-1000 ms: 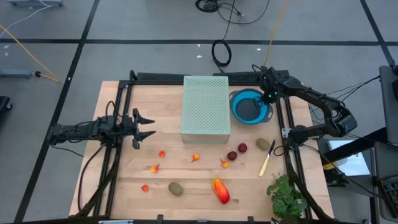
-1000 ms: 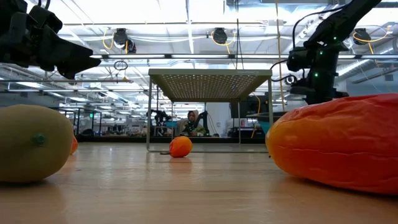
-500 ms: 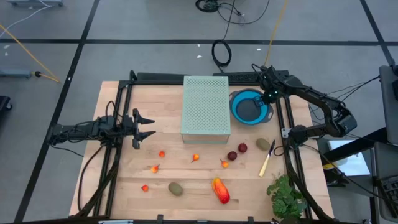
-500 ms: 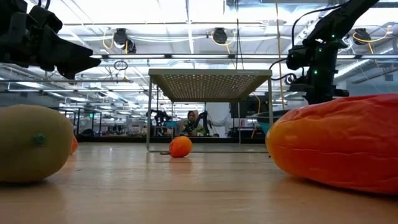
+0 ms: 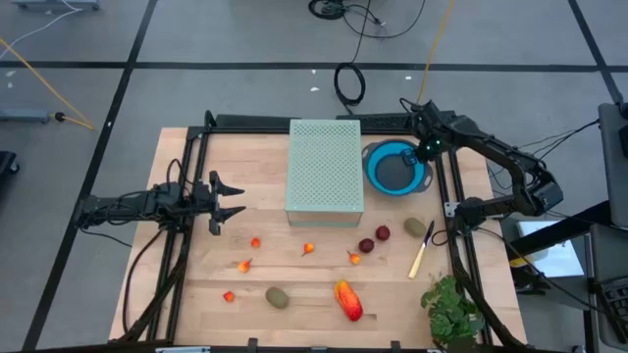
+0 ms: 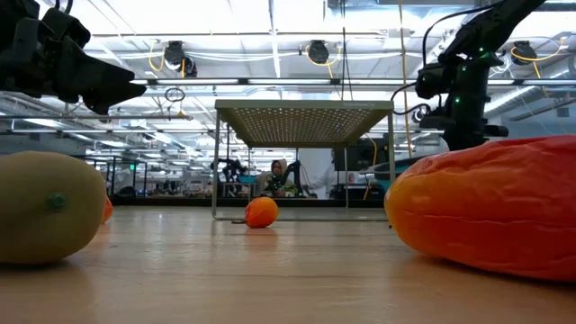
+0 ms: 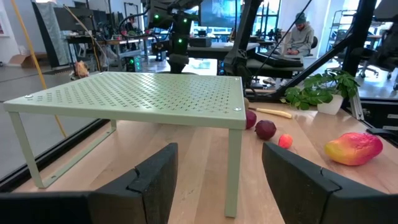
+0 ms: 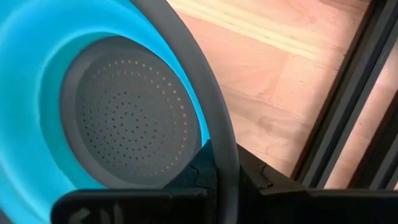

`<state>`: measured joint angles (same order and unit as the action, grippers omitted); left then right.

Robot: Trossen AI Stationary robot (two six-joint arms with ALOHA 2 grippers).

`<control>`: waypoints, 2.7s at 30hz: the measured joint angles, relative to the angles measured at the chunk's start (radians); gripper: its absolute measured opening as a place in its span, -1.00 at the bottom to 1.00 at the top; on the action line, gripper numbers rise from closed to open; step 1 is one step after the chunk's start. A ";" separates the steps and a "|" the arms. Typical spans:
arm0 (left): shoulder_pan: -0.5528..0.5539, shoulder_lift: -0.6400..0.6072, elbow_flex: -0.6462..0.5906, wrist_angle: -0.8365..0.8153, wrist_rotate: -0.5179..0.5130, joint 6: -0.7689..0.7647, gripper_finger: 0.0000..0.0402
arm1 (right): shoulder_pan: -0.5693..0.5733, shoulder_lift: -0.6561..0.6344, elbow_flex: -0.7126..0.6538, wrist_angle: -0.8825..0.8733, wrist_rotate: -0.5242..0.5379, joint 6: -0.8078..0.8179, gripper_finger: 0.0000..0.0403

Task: Pick & Place Fruit
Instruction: Put the blue strainer bowl on the shelf

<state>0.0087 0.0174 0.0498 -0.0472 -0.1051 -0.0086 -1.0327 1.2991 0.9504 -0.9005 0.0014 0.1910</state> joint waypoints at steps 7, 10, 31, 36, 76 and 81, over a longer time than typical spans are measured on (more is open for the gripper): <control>0.000 0.000 0.000 0.000 0.000 0.000 0.17 | -0.013 -0.001 0.026 0.003 -0.002 0.046 -0.96; 0.000 0.000 0.000 0.000 0.000 0.000 0.17 | -0.018 -0.001 0.043 0.008 -0.002 0.069 -0.97; 0.000 0.000 0.000 0.000 0.001 0.000 0.17 | -0.108 -0.136 0.058 0.202 -0.107 0.191 -0.97; 0.000 0.000 0.000 0.000 0.001 0.000 0.17 | -0.108 -0.149 0.058 0.250 -0.097 0.203 -0.97; 0.000 0.000 0.000 0.000 0.001 0.000 0.17 | -0.139 -0.342 0.058 0.670 -0.083 0.063 -0.97; 0.000 0.000 0.000 0.000 0.001 0.000 0.17 | -0.140 -0.366 0.058 0.727 -0.090 0.050 -0.97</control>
<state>0.0086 0.0174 0.0494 -0.0471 -0.1043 -0.0082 -1.1722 0.9335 1.0084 -0.1735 -0.0887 0.2413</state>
